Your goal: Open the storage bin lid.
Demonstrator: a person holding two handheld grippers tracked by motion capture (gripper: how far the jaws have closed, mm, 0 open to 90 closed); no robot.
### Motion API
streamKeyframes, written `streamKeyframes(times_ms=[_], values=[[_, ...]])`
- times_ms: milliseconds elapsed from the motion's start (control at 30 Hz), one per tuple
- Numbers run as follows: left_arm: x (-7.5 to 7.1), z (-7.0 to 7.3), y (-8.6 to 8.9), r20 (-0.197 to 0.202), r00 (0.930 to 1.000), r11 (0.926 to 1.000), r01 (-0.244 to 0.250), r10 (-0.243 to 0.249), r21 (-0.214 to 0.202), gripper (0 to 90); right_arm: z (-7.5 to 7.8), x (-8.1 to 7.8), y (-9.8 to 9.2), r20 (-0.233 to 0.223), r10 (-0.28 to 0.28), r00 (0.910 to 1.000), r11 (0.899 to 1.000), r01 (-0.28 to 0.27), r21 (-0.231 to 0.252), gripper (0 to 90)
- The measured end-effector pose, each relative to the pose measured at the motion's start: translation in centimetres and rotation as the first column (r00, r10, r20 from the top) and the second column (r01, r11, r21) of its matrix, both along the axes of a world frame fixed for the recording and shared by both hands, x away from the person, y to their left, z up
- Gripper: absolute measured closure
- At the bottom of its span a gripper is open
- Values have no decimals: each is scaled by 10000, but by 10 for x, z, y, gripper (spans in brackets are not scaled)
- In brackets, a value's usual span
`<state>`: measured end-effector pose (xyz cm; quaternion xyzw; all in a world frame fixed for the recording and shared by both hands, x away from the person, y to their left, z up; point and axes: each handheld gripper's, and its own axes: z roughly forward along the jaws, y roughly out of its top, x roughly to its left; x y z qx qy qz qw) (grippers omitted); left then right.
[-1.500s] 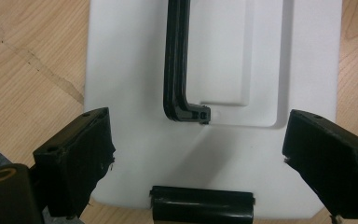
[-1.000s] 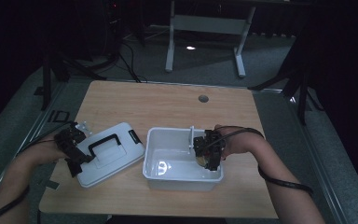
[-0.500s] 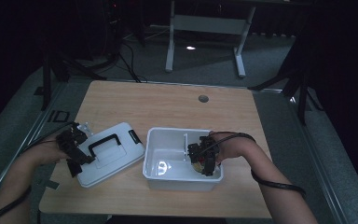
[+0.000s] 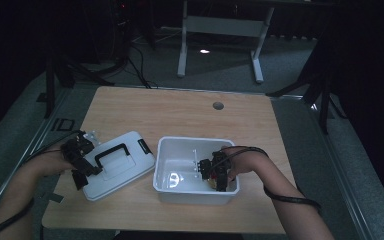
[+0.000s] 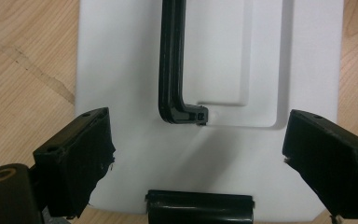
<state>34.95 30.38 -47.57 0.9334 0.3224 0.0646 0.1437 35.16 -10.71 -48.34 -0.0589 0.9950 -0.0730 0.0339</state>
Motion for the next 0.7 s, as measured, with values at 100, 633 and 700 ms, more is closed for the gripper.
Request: streamKeyframes(times_ms=[100,633,700], values=[[0,-1,0,-55,10000,10000,24,-23,89,79,-5,1,1,-97,-83,9999,9999,82,-115,204],[2,-1,-2,-85,9999,10000,66,-66,-21,79,-13,8,3,-263,-355,9990,9987,345,-374,201],[1,-2,-2,-91,9999,10000,53,-53,-4,80,-13,8,4,-156,-432,9989,9984,426,-361,200]])
